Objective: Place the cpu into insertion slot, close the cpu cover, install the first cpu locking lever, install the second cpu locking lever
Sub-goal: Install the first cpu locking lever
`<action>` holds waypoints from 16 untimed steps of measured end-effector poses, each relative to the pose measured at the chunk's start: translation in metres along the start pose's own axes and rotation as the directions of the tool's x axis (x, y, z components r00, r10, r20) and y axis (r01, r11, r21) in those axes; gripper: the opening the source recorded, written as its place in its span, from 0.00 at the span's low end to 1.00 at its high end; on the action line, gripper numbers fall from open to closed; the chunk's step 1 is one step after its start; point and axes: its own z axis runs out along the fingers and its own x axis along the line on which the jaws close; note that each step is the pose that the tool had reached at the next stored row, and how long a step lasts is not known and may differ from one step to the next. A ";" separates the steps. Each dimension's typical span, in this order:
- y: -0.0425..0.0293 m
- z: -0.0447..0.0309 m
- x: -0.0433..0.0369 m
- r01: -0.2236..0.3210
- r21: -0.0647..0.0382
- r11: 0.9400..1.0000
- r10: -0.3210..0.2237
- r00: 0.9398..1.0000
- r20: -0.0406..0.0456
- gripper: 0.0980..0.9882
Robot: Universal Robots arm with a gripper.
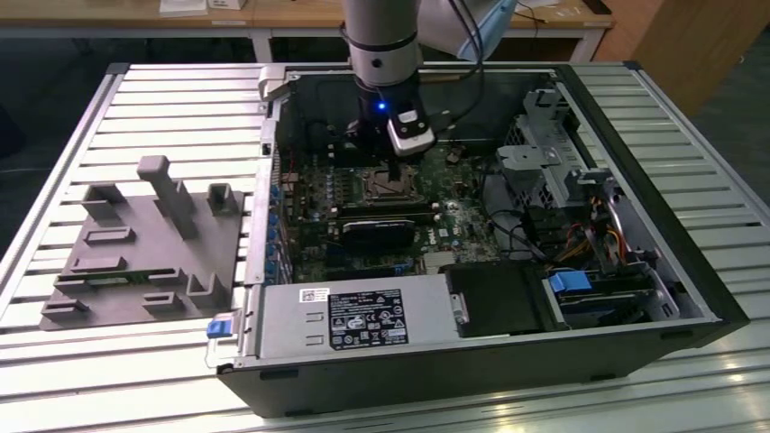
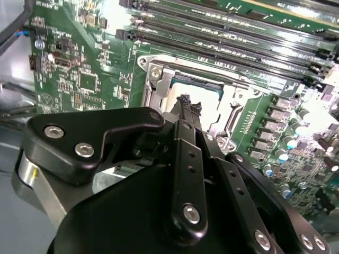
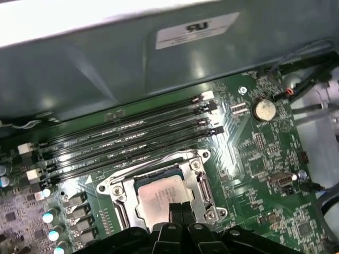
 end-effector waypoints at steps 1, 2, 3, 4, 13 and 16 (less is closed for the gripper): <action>0.0000 0.0000 0.0000 0.012 -0.001 1.000 -0.012 1.000 0.000 0.00; 0.0001 0.0001 0.0000 0.015 -0.002 1.000 -0.015 1.000 0.000 0.00; 0.0001 0.0001 0.0000 0.015 -0.002 1.000 -0.015 1.000 0.000 0.00; 0.0000 0.0001 0.0000 0.015 -0.002 1.000 -0.015 1.000 0.000 0.00; 0.0005 0.0009 -0.0022 0.015 0.017 1.000 -0.014 0.998 -0.064 0.00; 0.0006 -0.0003 -0.0024 0.016 0.017 1.000 -0.014 0.998 -0.064 0.00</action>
